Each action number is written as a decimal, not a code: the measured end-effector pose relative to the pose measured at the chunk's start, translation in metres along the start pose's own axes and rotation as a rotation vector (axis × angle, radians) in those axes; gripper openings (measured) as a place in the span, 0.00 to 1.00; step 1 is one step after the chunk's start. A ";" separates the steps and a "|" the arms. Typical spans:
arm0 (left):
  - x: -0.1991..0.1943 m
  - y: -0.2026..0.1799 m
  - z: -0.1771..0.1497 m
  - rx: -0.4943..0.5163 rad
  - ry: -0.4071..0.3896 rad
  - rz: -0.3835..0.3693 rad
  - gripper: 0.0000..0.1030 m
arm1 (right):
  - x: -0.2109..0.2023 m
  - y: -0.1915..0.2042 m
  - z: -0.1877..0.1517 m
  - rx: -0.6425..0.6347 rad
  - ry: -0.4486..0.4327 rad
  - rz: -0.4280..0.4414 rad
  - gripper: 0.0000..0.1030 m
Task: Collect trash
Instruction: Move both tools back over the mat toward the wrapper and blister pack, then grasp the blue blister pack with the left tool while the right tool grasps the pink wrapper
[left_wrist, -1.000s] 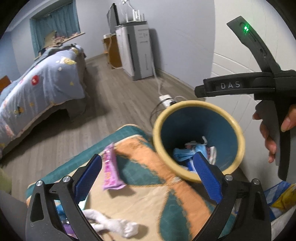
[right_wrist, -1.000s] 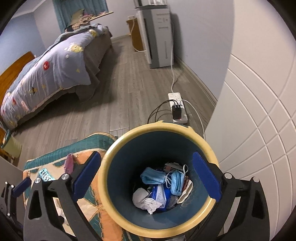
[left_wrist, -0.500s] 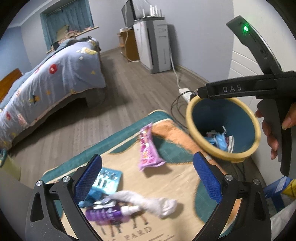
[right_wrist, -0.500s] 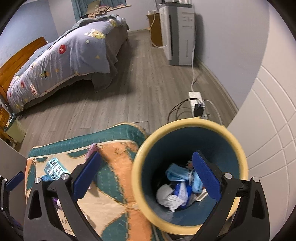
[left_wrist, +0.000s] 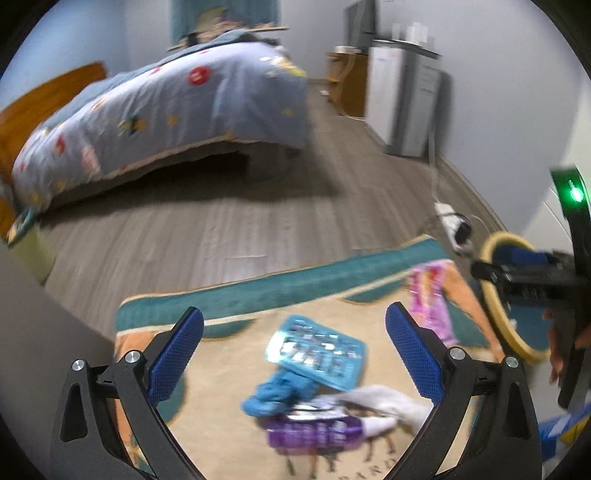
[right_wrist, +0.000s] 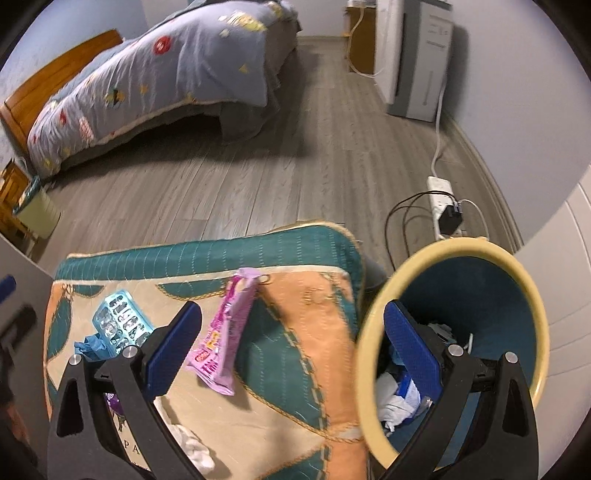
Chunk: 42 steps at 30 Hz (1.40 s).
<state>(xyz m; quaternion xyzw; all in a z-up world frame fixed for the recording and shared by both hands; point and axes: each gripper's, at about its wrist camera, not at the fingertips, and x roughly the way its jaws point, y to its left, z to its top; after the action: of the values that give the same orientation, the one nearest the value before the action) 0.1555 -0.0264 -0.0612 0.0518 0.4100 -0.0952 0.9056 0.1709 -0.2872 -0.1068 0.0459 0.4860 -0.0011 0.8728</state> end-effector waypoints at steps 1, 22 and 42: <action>0.003 0.006 0.000 -0.015 0.006 0.006 0.95 | 0.003 0.003 0.000 -0.011 0.005 -0.002 0.94; 0.083 0.016 -0.021 -0.084 0.232 -0.024 0.95 | 0.061 0.023 -0.003 -0.097 0.147 0.012 0.94; 0.134 -0.002 -0.035 -0.173 0.416 -0.073 0.84 | 0.081 0.049 -0.011 -0.224 0.262 0.111 0.40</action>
<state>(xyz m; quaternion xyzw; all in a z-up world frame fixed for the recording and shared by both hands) 0.2160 -0.0401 -0.1848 -0.0225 0.5959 -0.0799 0.7987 0.2064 -0.2343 -0.1772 -0.0249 0.5893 0.1073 0.8004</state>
